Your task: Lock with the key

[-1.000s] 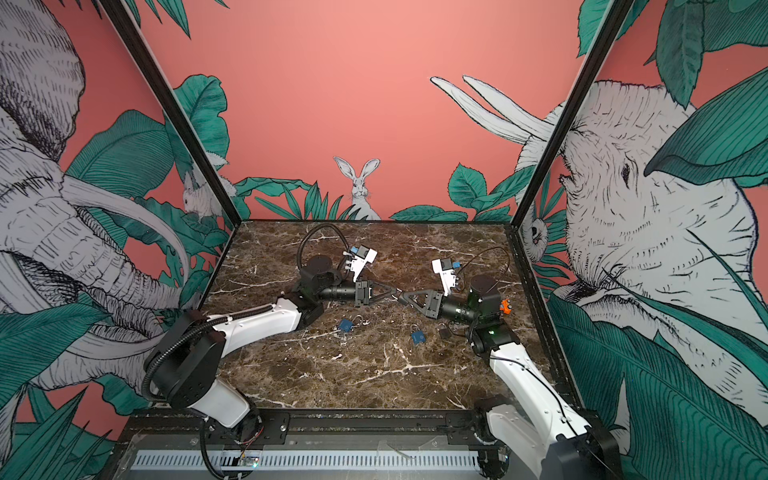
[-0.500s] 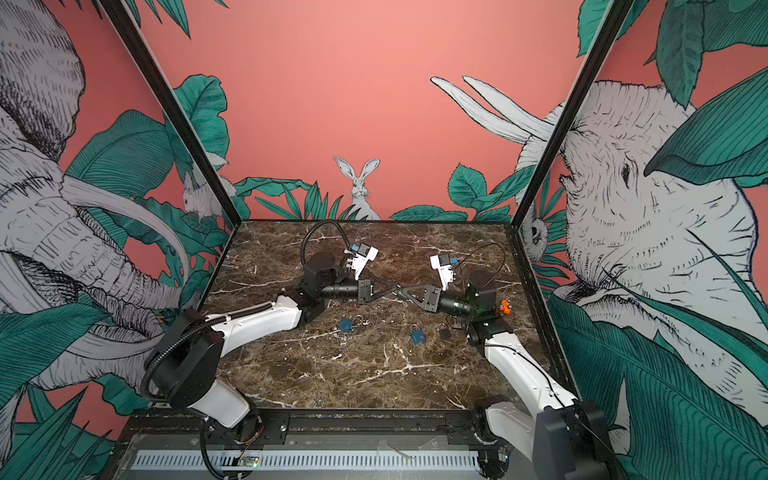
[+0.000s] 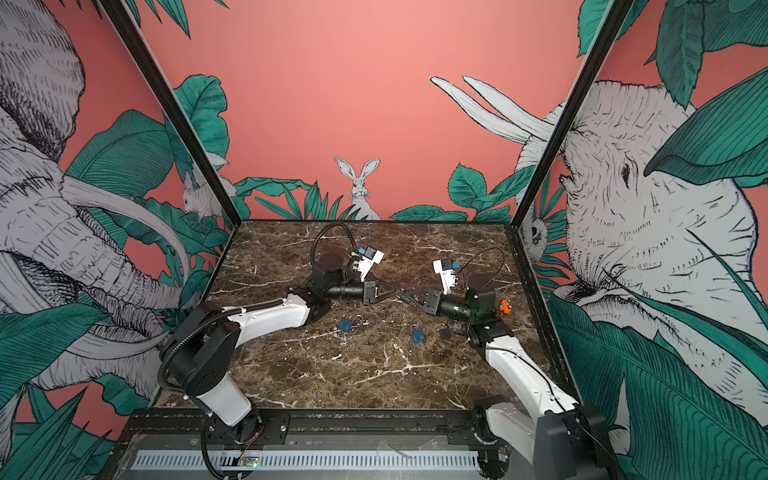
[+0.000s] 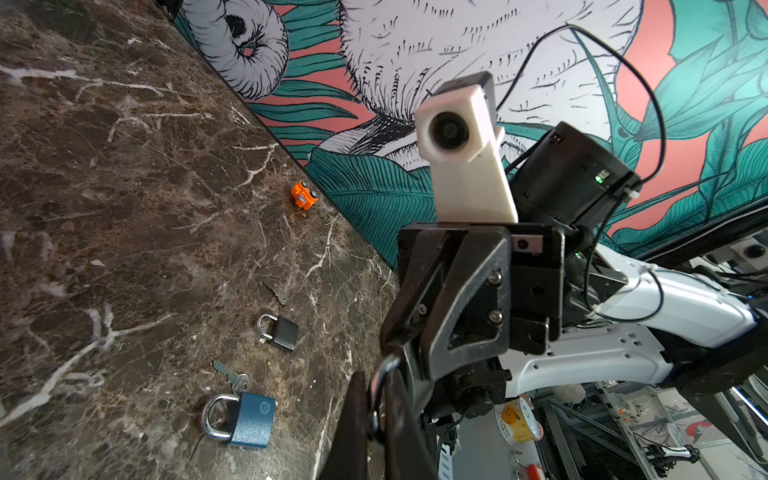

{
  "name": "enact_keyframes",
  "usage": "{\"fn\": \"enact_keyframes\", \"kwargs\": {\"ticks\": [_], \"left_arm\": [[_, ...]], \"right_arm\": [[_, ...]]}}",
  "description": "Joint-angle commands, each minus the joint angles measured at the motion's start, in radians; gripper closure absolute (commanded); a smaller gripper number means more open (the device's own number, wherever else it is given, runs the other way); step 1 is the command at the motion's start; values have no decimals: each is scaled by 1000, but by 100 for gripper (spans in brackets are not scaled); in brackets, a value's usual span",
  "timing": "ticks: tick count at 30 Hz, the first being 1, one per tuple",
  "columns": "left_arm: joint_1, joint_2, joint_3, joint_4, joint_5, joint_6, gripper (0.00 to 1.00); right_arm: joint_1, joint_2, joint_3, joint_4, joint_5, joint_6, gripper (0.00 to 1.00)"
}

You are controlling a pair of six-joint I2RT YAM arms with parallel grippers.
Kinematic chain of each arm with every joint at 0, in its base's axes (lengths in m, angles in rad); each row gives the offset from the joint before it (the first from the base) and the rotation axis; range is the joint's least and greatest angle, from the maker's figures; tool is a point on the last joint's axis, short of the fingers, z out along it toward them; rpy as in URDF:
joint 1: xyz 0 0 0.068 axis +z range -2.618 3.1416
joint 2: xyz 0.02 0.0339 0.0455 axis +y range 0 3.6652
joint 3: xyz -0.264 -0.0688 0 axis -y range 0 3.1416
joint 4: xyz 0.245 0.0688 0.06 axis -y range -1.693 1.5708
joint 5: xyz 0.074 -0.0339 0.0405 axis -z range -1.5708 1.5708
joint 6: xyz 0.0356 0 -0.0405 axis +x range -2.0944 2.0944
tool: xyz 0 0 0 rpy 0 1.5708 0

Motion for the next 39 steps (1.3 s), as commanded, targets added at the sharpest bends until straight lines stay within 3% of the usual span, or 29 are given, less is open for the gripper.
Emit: {"fn": "enact_keyframes", "kwargs": {"ticks": [1, 6, 16, 19, 24, 28, 39], "left_arm": [[-207, -23, 27, 120, 336, -22, 90], [-207, -32, 17, 117, 336, -16, 87], [-197, -33, -11, 212, 321, -70, 100], [-155, -14, -50, 387, 277, -199, 100], [-65, 75, -96, 786, 200, -492, 100], [-58, 89, -89, 786, 196, -493, 100], [-46, 99, -77, 787, 187, -506, 100]], "right_arm": [[39, 43, 15, 119, 102, -22, 100], [34, 83, 19, 143, 96, -19, 100], [6, 138, 21, 154, 110, -17, 100], [-9, 135, 9, 179, 105, 1, 100], [-31, 143, -38, 341, 25, 101, 78], [-33, 140, -69, 425, -20, 152, 73], [-73, 2, -117, 317, -35, 130, 68]]}}
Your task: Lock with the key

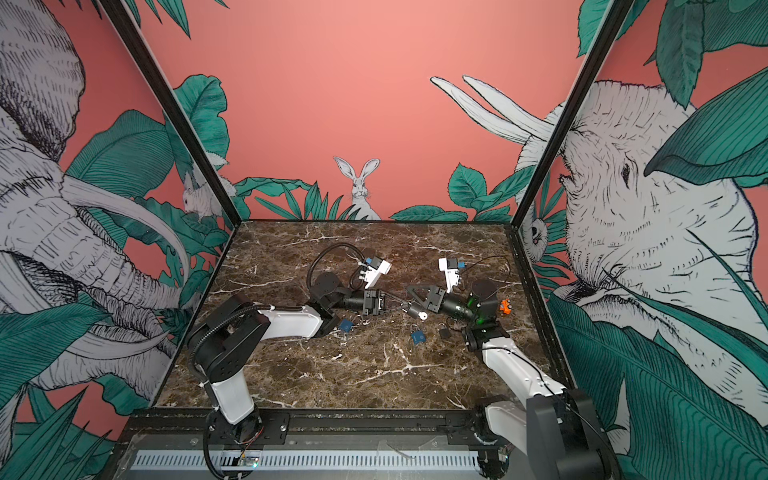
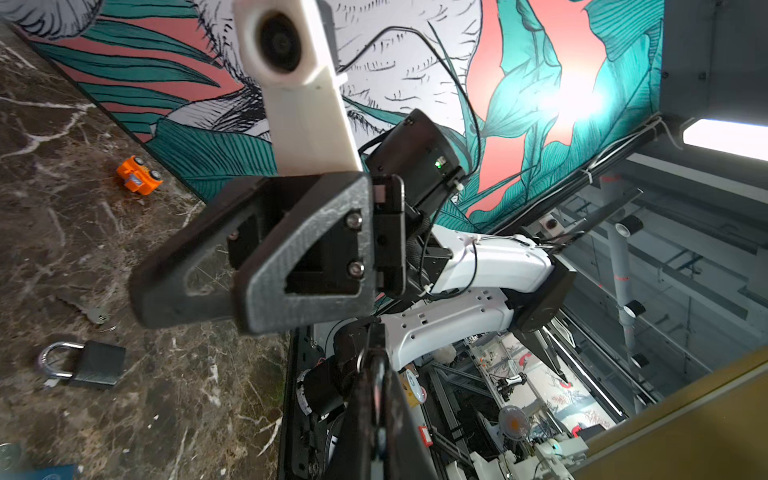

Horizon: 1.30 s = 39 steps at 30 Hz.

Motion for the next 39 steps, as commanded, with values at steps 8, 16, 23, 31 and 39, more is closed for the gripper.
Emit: {"fn": "enact_keyframes", "kwargs": {"ticks": [8, 16, 23, 31, 39], "left_arm": [[5, -25, 34, 93, 29, -32, 100], [5, -23, 38, 94, 26, -34, 100], [5, -17, 44, 93, 16, -34, 100], [4, -10, 49, 93, 10, -38, 100], [3, -1, 53, 93, -5, -41, 100]], "right_arm": [[-56, -242, -64, -96, 35, 32, 65], [-55, -418, -71, -184, 13, 48, 63], [-52, -480, -93, -261, -48, 10, 65], [-37, -459, -108, -187, -46, 42, 67], [4, -464, -104, -185, -32, 27, 70]]}}
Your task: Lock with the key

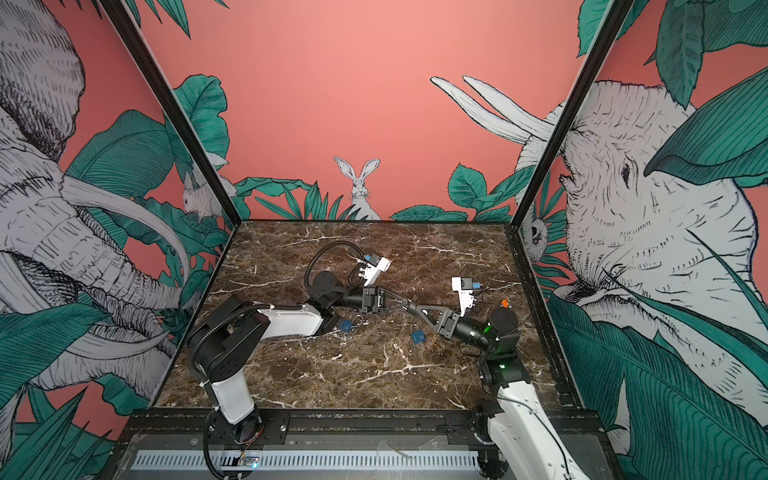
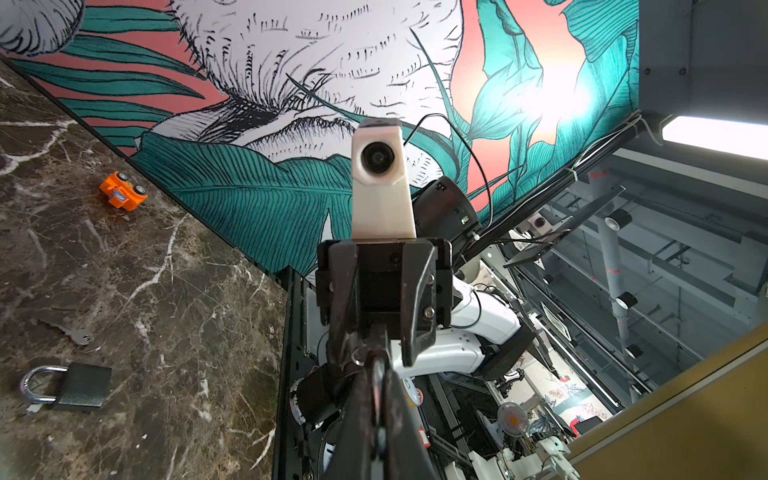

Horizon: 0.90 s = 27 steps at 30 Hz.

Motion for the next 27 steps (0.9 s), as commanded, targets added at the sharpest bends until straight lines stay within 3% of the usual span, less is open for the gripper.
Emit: {"fn": "enact_keyframes", "kwargs": {"ticks": [1, 5, 9, 14, 17, 19, 27], "left_arm": [[2, -2, 30, 65, -5, -13, 100], [2, 1, 32, 64, -5, -17, 100], [3, 4, 34, 66, 1, -18, 100], [2, 12, 41, 65, 52, -20, 100], [2, 10, 36, 65, 74, -13, 79], [2, 11, 32, 65, 78, -11, 72], [1, 24, 35, 60, 82, -9, 71]], "right_arm": [[17, -7, 2, 61, -2, -14, 72], [26, 2, 3, 64, -3, -17, 80], [28, -6, 4, 61, 3, -24, 100], [28, -2, 9, 38, -2, -53, 100], [27, 8, 14, 35, -6, -62, 100], [28, 14, 17, 35, -7, -63, 100], [28, 19, 31, 30, -11, -66, 100]]}}
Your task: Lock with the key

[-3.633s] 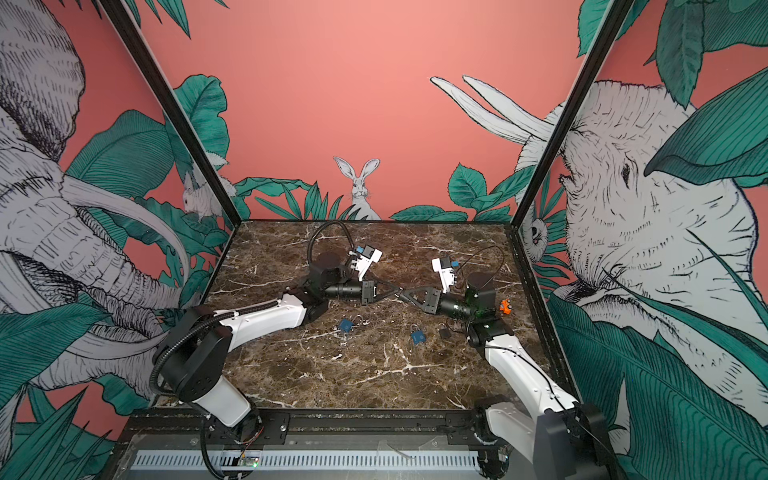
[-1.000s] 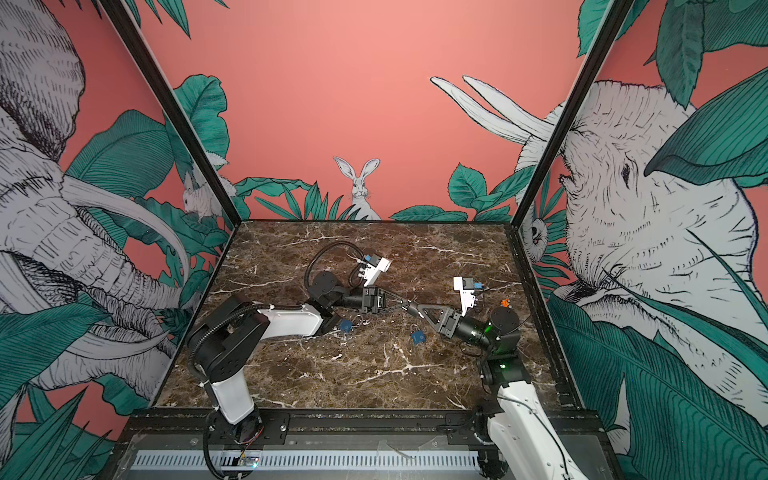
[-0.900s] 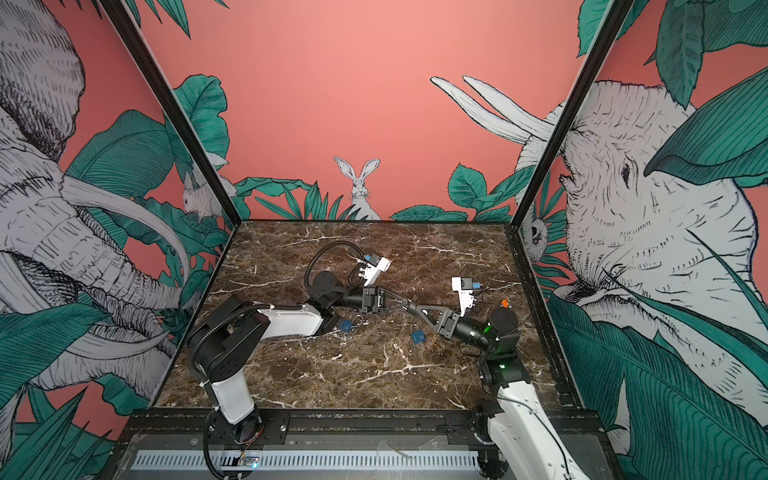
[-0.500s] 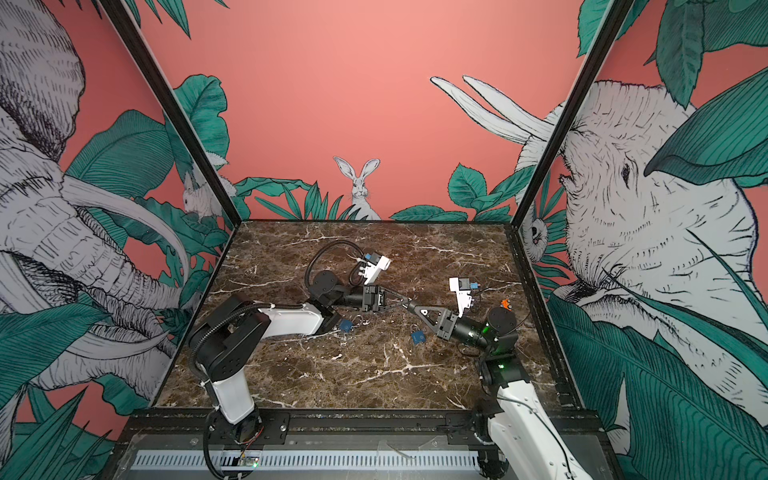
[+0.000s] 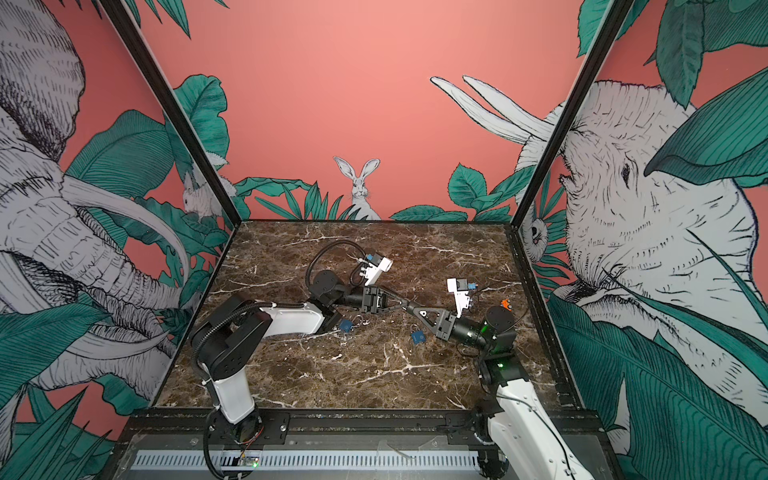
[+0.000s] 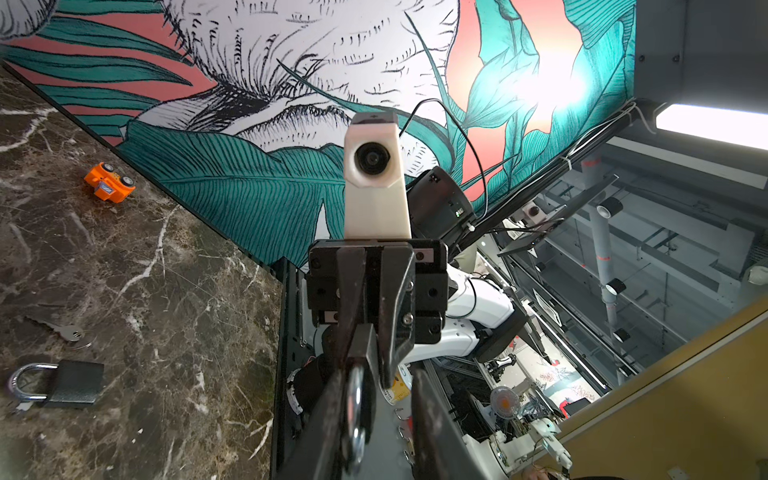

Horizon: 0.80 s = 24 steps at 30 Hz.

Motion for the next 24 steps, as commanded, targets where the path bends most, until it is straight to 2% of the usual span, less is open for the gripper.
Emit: {"fn": "enact_keyframes", "kwargs": {"ticks": [1, 11, 17, 24], "left_arm": [[-5, 4, 17, 45, 25, 4, 70], [-11, 16, 32, 20, 20, 16, 69], [-18, 22, 38, 14, 18, 17, 78], [-27, 25, 45, 4, 20, 20, 79]], "right_arm": [[5, -3, 34, 41, -11, -20, 100], [5, -3, 36, 37, -18, -20, 100], [5, 8, 50, 16, -16, -35, 100], [6, 29, 56, 10, -21, -47, 100]]}}
